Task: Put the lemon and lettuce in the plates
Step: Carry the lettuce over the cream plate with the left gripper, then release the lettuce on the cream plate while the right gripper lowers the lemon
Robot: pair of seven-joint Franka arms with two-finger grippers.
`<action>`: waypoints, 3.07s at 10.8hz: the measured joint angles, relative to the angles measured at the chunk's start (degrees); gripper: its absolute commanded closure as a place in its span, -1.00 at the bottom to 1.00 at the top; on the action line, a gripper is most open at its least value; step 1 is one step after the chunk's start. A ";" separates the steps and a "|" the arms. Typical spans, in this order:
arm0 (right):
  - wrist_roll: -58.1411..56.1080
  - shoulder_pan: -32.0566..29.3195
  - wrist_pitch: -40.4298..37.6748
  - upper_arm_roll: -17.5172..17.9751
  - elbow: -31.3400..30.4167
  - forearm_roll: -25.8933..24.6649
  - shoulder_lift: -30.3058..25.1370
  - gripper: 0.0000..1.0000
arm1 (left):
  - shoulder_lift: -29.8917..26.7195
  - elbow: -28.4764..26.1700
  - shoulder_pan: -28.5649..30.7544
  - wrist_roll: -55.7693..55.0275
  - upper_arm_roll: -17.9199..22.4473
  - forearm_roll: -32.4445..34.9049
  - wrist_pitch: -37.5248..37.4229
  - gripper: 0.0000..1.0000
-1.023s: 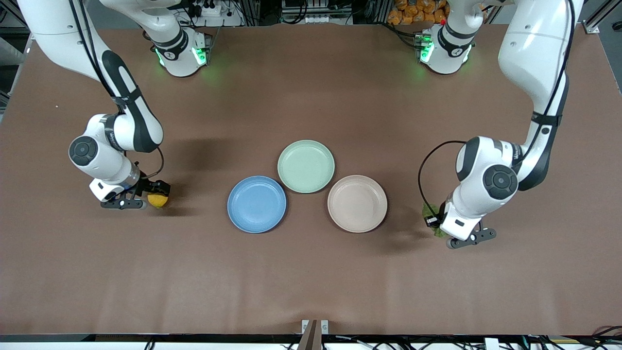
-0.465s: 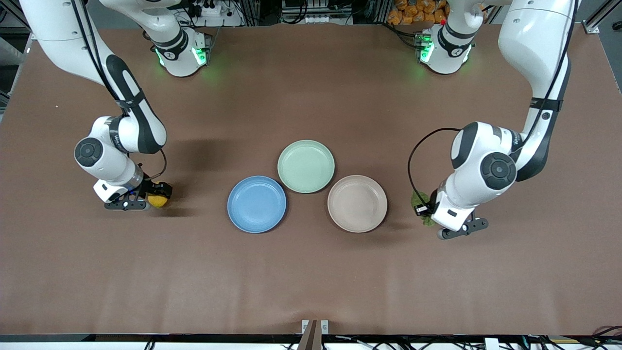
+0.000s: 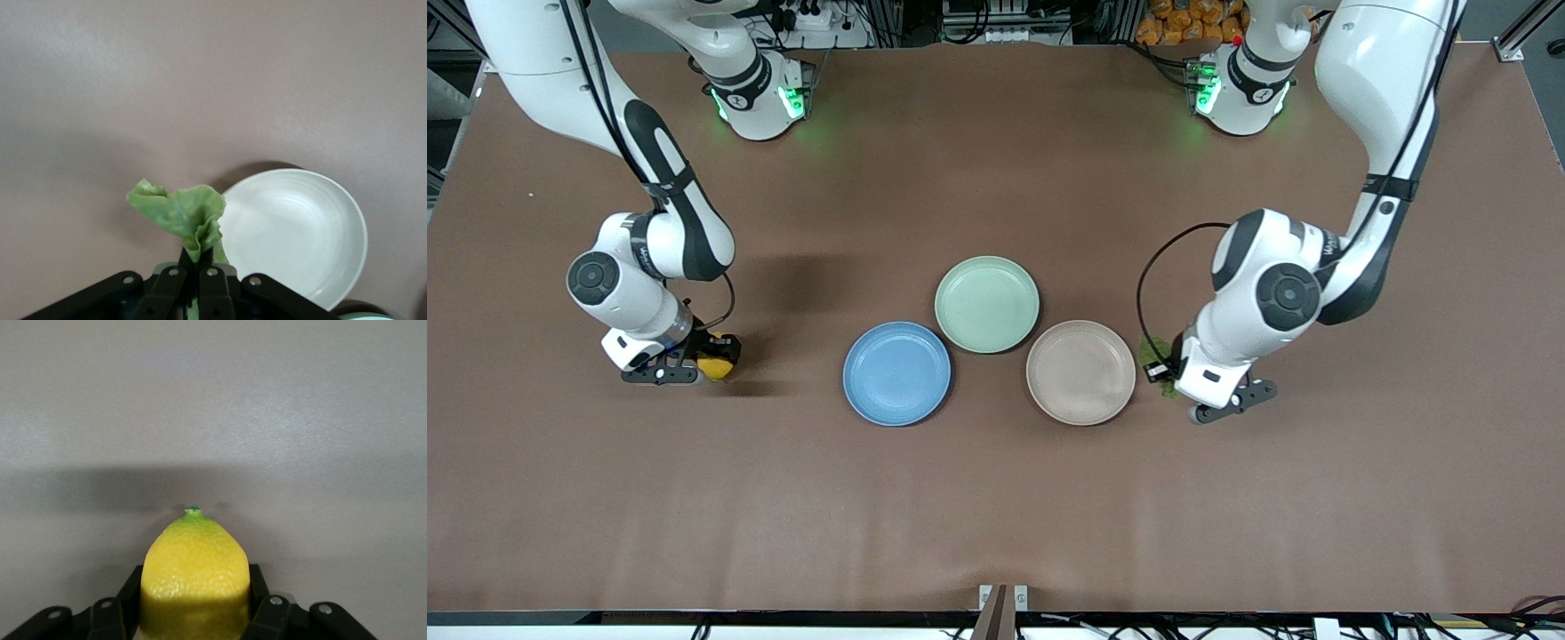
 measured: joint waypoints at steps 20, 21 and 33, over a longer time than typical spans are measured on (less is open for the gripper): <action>24.37 19.93 -12.37 0.27 14.62 0.63 0.79 -0.09 | 3.60 3.36 -1.74 -1.37 1.99 9.22 -0.03 -1.00; 26.17 21.37 -12.37 0.28 16.33 0.63 1.93 -0.09 | 3.13 3.38 -0.57 1.23 2.03 9.31 -0.59 -1.00; 32.41 27.57 -7.86 0.27 22.15 0.57 10.46 -0.60 | -2.58 0.21 6.67 15.62 1.88 8.10 -10.84 -1.00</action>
